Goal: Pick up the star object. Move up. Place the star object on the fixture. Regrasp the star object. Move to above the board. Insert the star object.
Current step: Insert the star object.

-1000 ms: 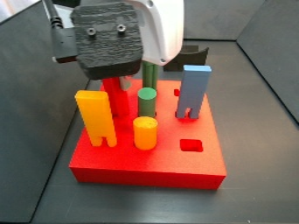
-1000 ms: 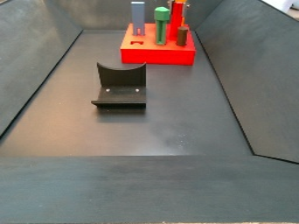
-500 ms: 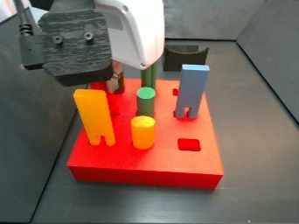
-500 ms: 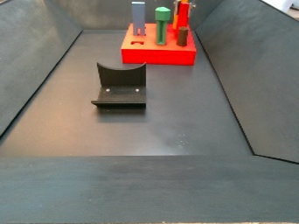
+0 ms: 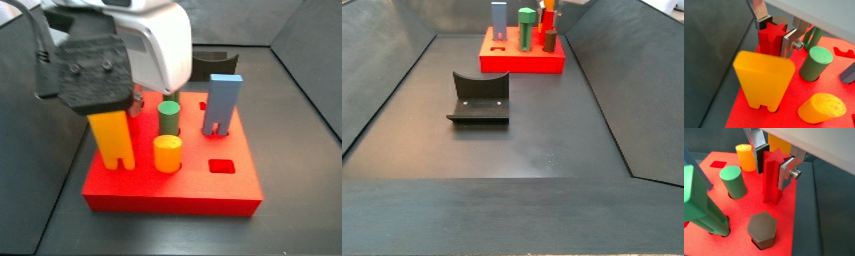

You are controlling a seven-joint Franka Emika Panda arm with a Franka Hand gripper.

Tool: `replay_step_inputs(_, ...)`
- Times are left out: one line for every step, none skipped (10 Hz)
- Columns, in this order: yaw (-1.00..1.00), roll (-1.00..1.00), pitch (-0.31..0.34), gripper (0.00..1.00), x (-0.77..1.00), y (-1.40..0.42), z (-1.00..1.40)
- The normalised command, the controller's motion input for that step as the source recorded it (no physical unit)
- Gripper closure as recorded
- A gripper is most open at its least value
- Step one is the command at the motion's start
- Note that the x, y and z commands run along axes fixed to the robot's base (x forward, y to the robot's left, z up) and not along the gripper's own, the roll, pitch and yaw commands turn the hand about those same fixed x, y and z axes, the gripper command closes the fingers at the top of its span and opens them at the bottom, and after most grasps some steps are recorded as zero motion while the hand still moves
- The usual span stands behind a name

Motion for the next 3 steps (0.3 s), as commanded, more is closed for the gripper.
replay_step_inputs(0.00,0.11,0.000,1.00,0.26,0.00,-0.67)
replay_step_inputs(0.00,-0.02,-0.003,1.00,0.00,0.00,0.00)
replay_step_inputs(0.00,0.00,0.000,1.00,0.00,0.00,0.00)
